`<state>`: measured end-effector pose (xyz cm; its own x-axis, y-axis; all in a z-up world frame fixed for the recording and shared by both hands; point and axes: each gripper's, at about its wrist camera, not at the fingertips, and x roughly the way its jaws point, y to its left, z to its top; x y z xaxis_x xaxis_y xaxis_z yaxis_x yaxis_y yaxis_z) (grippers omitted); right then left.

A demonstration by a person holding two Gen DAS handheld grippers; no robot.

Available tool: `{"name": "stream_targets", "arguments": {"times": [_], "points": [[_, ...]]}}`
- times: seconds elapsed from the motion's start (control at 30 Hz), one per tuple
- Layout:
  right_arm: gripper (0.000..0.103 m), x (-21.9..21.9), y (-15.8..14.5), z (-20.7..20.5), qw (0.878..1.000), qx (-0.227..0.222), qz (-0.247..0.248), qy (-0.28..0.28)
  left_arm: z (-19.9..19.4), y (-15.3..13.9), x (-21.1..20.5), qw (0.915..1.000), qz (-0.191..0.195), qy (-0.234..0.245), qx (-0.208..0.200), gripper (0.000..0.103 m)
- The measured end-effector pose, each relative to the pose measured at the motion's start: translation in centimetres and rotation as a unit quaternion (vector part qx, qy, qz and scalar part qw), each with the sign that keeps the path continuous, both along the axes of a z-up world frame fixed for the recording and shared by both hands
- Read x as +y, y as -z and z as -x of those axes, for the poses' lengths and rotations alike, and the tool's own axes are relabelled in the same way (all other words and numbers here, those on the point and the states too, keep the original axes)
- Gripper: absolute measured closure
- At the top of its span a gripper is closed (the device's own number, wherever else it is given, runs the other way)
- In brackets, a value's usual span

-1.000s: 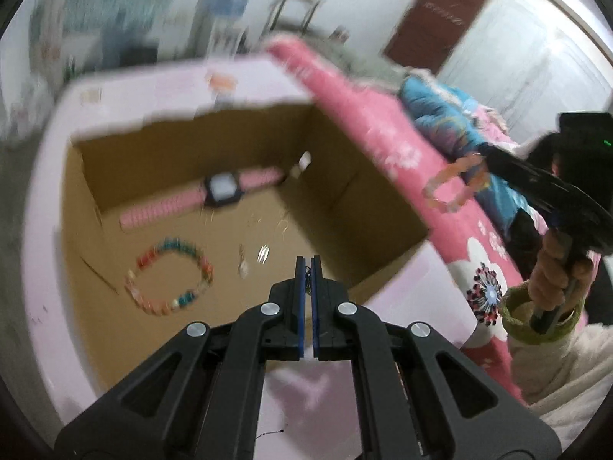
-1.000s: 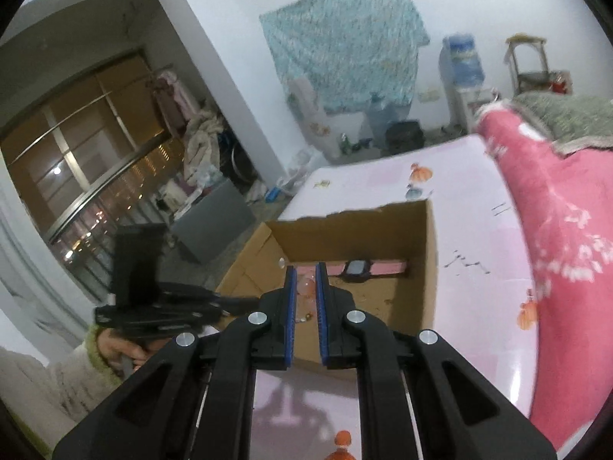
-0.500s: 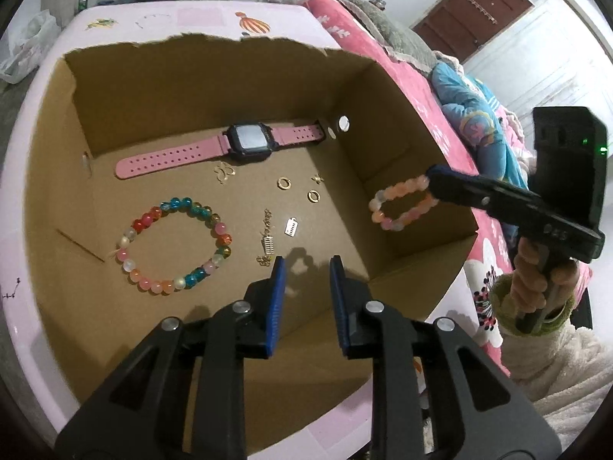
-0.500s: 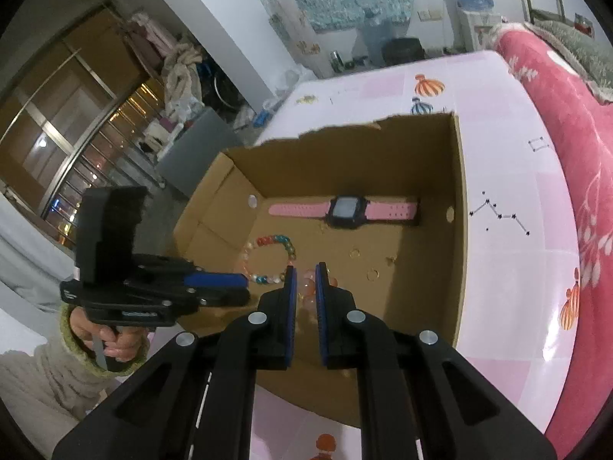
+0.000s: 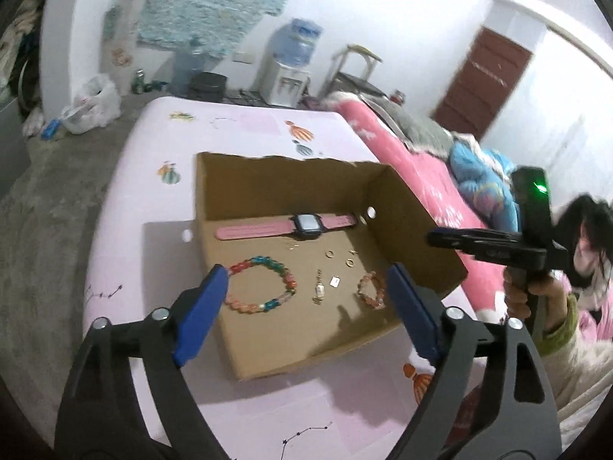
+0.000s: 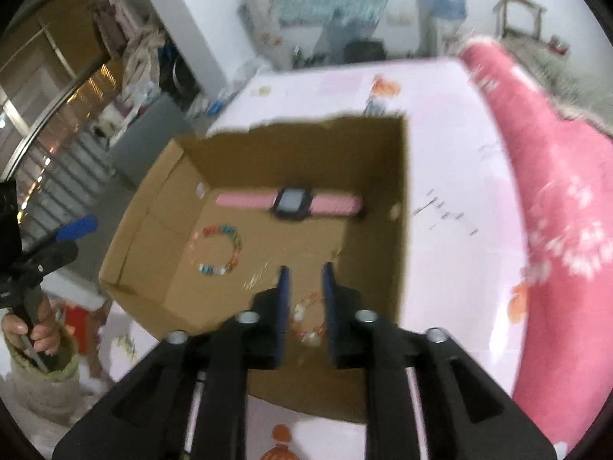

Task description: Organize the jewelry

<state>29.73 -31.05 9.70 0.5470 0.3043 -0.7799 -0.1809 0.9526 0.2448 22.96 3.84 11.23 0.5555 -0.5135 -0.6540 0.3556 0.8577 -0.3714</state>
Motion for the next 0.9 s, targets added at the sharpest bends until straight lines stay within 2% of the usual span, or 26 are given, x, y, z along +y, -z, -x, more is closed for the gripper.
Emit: {"name": "stream_targets", "arguments": {"times": [0.07,0.1,0.17,0.27,0.3,0.33,0.5,0.6,0.77,0.9], "points": [[0.05,-1.2,-0.8,0.8,0.999,-0.028,0.004,0.034,-0.3,0.9,1.4,0.9993,0.017,-0.026,0.02,0.018],[0.046,-2.0,-0.9,1.0,0.998,-0.035,0.006,0.055,-0.5,1.5,2.0,0.9983,0.028,-0.037,0.037,0.018],[0.04,-3.3,-0.1,1.0,0.996,-0.02,-0.007,0.084,-1.1,3.2,2.8,0.9945,0.049,-0.058,0.072,0.018],[0.04,-4.4,3.2,-0.1,0.992,0.064,-0.074,0.08,-1.9,6.1,3.3,0.9837,0.106,-0.052,0.136,0.018],[0.04,-4.1,4.5,-0.5,0.988,0.099,-0.094,0.073,-2.2,7.2,3.2,0.9766,0.133,-0.043,0.163,0.017],[0.04,-3.8,5.3,-0.6,0.985,0.116,-0.112,0.064,-2.3,7.8,3.1,0.9739,0.137,-0.051,0.173,0.017],[0.039,-2.0,4.1,0.7,0.992,0.094,-0.063,0.063,-1.3,7.2,1.5,0.9817,0.098,-0.061,0.151,0.017],[0.039,-1.7,3.9,1.8,0.992,0.087,-0.055,0.068,-0.5,6.6,0.9,0.9857,0.076,-0.059,0.139,0.016],[0.039,-2.4,3.5,4.8,0.991,0.09,-0.061,0.075,1.1,6.6,1.7,0.9842,0.089,-0.055,0.143,0.016],[0.039,-2.3,3.2,8.6,0.991,0.087,-0.06,0.085,4.1,6.5,1.9,0.9829,0.101,-0.044,0.147,0.016]]}}
